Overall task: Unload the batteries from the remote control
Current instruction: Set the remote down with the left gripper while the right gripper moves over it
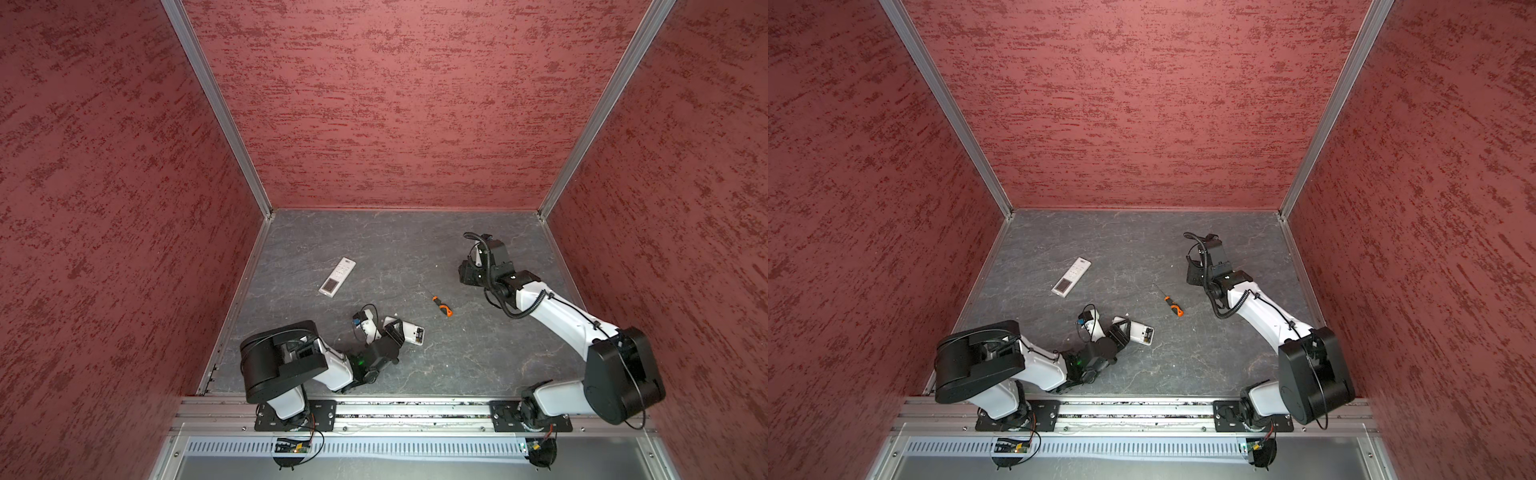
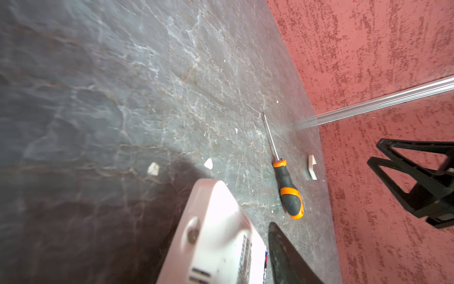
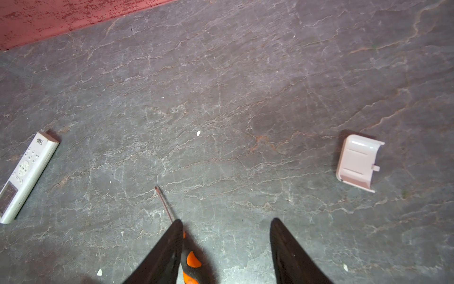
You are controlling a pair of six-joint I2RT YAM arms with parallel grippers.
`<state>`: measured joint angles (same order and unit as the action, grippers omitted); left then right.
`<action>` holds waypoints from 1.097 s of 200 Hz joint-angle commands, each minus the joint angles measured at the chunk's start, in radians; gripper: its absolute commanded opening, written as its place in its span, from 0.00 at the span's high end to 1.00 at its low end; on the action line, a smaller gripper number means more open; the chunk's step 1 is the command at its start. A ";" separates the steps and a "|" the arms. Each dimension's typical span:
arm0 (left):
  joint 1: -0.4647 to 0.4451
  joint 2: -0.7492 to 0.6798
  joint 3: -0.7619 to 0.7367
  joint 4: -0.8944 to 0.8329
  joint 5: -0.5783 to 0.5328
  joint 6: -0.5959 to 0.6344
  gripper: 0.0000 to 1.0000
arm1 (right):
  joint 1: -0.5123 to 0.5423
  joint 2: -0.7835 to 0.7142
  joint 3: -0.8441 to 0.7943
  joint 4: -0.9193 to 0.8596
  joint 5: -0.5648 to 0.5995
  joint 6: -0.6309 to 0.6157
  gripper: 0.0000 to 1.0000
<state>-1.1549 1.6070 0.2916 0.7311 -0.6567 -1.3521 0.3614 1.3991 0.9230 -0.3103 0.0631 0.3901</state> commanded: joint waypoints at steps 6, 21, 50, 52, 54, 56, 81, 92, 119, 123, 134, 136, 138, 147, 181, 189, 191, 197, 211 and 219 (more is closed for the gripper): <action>-0.035 -0.061 0.001 -0.200 -0.083 -0.070 0.41 | 0.022 -0.033 -0.019 0.017 -0.002 0.019 0.40; -0.053 -0.092 0.003 -0.289 -0.104 -0.101 0.40 | 0.035 -0.043 -0.027 0.012 -0.005 0.021 0.40; -0.079 -0.146 0.006 -0.428 -0.135 -0.167 0.39 | 0.070 -0.066 -0.042 -0.006 -0.002 0.025 0.40; -0.080 -0.151 0.006 -0.436 -0.137 -0.170 0.39 | 0.074 -0.068 -0.043 -0.007 -0.002 0.025 0.40; -0.081 -0.155 0.006 -0.445 -0.138 -0.174 0.39 | 0.076 -0.070 -0.045 -0.009 -0.002 0.026 0.40; -0.081 -0.160 0.006 -0.453 -0.138 -0.179 0.39 | 0.079 -0.074 -0.047 -0.011 -0.002 0.027 0.40; -0.083 -0.232 0.010 -0.580 -0.135 -0.213 0.38 | 0.128 -0.114 -0.067 -0.045 0.000 0.038 0.42; -0.083 -0.279 0.020 -0.669 -0.134 -0.231 0.38 | 0.156 -0.136 -0.078 -0.063 -0.003 0.049 0.46; -0.053 -0.419 0.061 -0.891 -0.108 -0.216 0.38 | 0.248 -0.179 -0.101 -0.128 -0.007 0.085 0.72; -0.039 -0.439 0.071 -0.930 -0.095 -0.205 0.39 | 0.265 -0.184 -0.104 -0.137 -0.008 0.093 0.77; 0.010 -0.491 0.093 -0.993 -0.043 -0.158 0.42 | 0.312 -0.196 -0.121 -0.158 -0.010 0.120 0.88; 0.022 -0.499 0.095 -0.997 -0.035 -0.145 0.42 | 0.322 -0.197 -0.124 -0.161 -0.011 0.126 0.89; 0.034 -0.507 0.098 -1.000 -0.019 -0.132 0.44 | 0.330 -0.198 -0.128 -0.165 -0.012 0.131 0.90; 0.089 -0.539 0.109 -1.002 0.036 -0.061 0.47 | 0.372 -0.199 -0.144 -0.175 -0.017 0.157 0.94; 0.265 -0.578 0.167 -0.957 0.230 0.181 0.48 | 0.524 -0.174 -0.194 -0.202 -0.001 0.263 1.00; 0.298 -0.567 0.182 -0.937 0.274 0.225 0.48 | 0.552 -0.167 -0.203 -0.198 -0.003 0.285 1.00; 0.307 -0.564 0.185 -0.931 0.284 0.232 0.48 | 0.560 -0.164 -0.205 -0.198 -0.003 0.292 1.00; 0.325 -0.552 0.195 -0.916 0.315 0.259 0.48 | 0.580 -0.159 -0.212 -0.192 -0.007 0.306 1.00; 0.360 -0.510 0.218 -0.880 0.364 0.300 0.48 | 0.622 -0.139 -0.219 -0.178 -0.017 0.332 1.00; 0.374 -0.484 0.231 -0.866 0.384 0.314 0.48 | 0.642 -0.126 -0.219 -0.172 -0.023 0.342 1.00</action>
<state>-0.8207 1.0683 0.4828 -0.1741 -0.4137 -1.1824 0.9482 1.2469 0.7067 -0.4801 0.0509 0.6441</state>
